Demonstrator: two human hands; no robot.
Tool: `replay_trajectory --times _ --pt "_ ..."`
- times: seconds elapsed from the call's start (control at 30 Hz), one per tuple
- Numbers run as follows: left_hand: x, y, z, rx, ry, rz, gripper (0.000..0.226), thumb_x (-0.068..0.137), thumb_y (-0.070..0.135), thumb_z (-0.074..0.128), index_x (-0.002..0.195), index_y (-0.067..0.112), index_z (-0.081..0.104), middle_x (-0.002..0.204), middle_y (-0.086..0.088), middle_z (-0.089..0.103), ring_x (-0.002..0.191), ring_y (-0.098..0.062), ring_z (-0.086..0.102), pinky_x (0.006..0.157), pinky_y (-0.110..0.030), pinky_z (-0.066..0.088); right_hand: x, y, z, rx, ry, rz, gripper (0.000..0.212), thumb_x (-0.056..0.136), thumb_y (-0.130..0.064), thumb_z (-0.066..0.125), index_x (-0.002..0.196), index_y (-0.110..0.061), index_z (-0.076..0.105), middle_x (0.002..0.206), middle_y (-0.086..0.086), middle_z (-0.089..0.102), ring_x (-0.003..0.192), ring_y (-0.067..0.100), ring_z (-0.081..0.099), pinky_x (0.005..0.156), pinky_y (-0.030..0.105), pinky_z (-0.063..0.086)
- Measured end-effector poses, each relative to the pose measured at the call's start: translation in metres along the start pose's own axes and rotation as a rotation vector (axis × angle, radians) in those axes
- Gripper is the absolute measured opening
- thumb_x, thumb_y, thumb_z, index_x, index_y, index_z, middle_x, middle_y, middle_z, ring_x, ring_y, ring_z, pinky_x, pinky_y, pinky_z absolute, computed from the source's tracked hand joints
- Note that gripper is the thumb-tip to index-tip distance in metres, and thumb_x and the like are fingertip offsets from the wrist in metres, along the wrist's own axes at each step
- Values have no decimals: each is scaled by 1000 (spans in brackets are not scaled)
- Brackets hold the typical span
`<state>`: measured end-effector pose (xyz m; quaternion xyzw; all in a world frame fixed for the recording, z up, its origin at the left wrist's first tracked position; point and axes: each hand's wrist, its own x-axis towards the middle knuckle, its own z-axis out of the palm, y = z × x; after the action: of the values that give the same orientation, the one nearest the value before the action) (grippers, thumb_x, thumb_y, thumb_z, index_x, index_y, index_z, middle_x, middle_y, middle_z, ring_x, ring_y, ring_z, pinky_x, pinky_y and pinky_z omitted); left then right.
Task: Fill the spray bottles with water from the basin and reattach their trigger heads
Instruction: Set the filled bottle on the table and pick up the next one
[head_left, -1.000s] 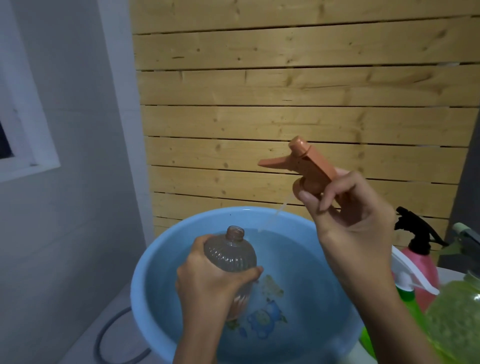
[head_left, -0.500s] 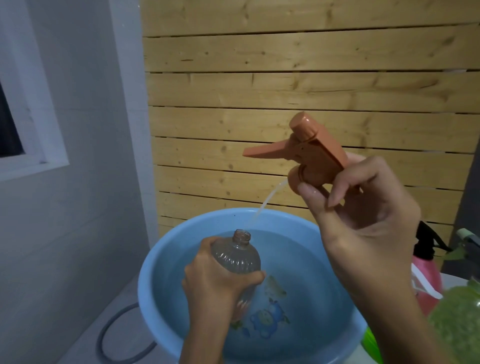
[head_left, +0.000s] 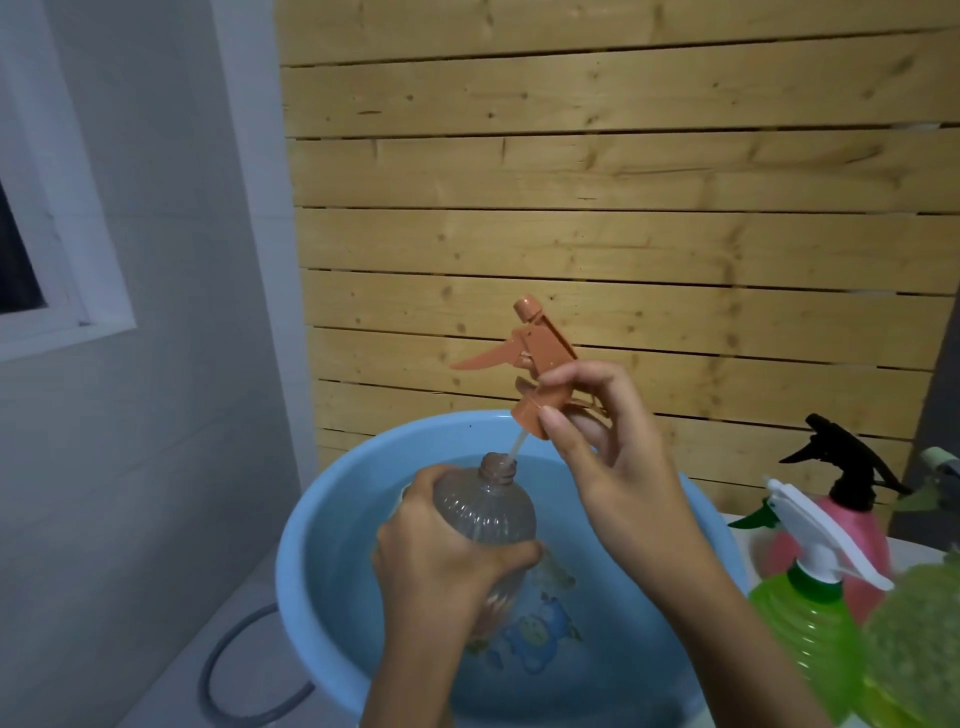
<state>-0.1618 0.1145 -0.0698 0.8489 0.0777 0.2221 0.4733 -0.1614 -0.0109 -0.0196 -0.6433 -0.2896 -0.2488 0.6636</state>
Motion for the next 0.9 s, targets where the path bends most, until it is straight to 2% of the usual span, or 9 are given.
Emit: replay_trajectory --times 0.13,0.27,0.37,0.47,0.63,0.8,0.9 --pt "0 -1 1 -10 9 -3 77 35 48 91 103 35 56 97 13 63 96 -15 60 76 -23 42 2 12 0 -2 -76 87 29 93 7 50 109 -17 55 102 -6 66 96 13 69 85 16 47" --pt "1 -2 1 -12 16 -13 77 34 48 90 103 35 57 99 13 64 95 -14 61 77 -24 45 5 17 0 -36 -143 112 35 91 9 53 105 -22 59 101 -3 65 97 17 68 87 21 49" --pt "1 -4 2 -27 27 -18 79 33 48 90 104 34 59 97 13 65 93 -13 62 81 -27 49 6 19 1 -83 -176 101 32 89 10 55 100 -20 60 98 -5 64 92 18 67 86 22 50" --pt "1 -3 2 -24 33 -22 78 32 50 90 103 35 59 94 14 65 91 -12 62 78 -26 48 8 20 -1 -160 -204 60 26 88 9 57 96 -16 59 96 -7 63 91 14 64 87 22 50" --pt "1 -4 2 -51 43 -46 78 31 53 89 102 35 61 93 13 66 91 -11 62 79 -27 49 8 22 -1 -260 -264 52 24 88 7 58 93 -17 57 89 -8 64 82 5 63 81 16 46" --pt "-1 -2 2 -66 49 -67 77 30 54 88 100 37 61 91 14 65 88 -9 62 77 -26 49 11 22 -2 -307 -303 35 23 88 7 59 95 -15 56 90 -7 65 86 4 64 83 14 45" --pt "-2 -3 3 -59 40 -68 77 30 54 88 99 37 61 92 13 65 88 -9 61 76 -25 48 12 22 -4 -370 -344 49 22 88 4 60 96 -17 57 86 -7 65 85 9 63 82 18 48"
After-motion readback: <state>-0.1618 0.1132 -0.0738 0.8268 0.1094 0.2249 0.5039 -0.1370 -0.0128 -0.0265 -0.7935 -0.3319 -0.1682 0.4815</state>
